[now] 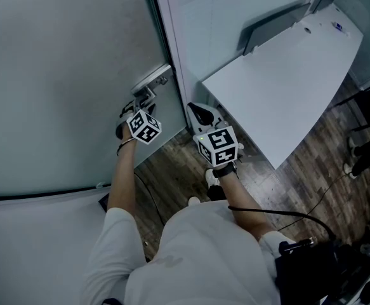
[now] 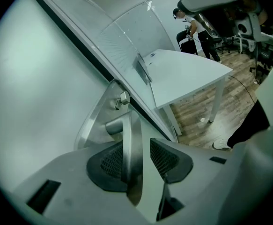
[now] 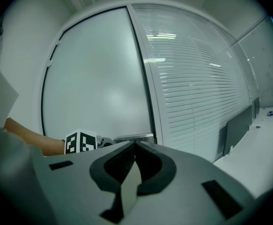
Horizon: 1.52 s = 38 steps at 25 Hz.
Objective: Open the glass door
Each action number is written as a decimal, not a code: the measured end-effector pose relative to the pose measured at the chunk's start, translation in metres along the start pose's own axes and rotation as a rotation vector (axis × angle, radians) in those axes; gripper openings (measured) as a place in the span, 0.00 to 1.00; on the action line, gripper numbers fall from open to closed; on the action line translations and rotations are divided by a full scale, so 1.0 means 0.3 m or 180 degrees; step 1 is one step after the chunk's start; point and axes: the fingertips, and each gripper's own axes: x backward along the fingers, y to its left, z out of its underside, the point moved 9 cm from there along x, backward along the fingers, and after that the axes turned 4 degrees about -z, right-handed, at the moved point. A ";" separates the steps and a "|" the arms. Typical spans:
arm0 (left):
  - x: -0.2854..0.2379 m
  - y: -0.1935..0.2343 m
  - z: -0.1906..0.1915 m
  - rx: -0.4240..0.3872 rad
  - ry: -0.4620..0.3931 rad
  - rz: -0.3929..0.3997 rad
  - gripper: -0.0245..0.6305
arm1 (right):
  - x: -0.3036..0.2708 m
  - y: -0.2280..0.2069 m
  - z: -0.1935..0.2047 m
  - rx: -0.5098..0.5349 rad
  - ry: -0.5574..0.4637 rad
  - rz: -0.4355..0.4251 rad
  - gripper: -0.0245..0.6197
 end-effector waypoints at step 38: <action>-0.022 -0.087 0.021 0.0320 -0.0380 -0.0336 0.11 | 0.186 -0.059 0.035 -0.0099 -0.0111 0.0184 0.04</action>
